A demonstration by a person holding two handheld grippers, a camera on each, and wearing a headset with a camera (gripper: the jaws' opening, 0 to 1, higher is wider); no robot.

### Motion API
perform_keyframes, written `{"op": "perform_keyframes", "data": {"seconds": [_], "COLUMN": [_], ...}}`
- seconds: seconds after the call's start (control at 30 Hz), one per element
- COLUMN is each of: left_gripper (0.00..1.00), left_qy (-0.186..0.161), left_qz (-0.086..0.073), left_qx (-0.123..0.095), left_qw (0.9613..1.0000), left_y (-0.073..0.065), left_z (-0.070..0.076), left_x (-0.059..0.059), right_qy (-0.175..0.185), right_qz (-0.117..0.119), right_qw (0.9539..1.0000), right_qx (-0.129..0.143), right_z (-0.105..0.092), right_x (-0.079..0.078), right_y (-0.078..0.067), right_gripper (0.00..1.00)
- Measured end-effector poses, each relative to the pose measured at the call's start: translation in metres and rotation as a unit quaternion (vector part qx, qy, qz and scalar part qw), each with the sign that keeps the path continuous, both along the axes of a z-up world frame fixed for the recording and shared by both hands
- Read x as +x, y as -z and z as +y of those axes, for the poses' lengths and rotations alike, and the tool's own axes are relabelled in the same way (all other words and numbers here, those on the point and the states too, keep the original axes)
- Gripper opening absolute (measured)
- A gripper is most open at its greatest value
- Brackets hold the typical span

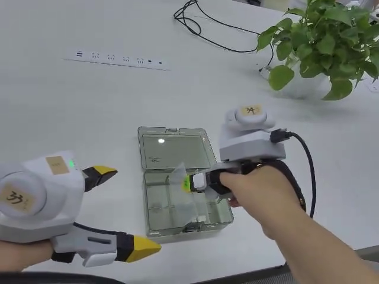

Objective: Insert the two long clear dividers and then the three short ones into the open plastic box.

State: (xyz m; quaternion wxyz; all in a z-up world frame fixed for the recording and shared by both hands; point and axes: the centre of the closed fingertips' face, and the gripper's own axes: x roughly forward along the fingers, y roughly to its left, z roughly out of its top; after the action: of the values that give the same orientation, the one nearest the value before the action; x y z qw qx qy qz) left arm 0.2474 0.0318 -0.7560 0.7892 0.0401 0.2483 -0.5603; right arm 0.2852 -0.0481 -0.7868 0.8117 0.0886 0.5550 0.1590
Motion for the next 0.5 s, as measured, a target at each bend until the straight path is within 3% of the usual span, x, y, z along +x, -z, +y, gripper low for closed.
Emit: {"op": "perform_keyframes", "data": {"seconds": [0.5], "left_gripper": [0.96], "left_qy": [0.001], "left_qz": [0.0], "left_qx": [0.001], "left_qw": [1.0], "left_y": [0.0013], "left_z": [0.0007], "left_x": [0.0012], "right_qy": [-0.037], "right_qz": [-0.016], "right_qw": [0.9988], "right_qx": [-0.028], "right_z": [0.0062], "right_x": [-0.002], "right_y": [0.005], "right_gripper": [0.06]}}
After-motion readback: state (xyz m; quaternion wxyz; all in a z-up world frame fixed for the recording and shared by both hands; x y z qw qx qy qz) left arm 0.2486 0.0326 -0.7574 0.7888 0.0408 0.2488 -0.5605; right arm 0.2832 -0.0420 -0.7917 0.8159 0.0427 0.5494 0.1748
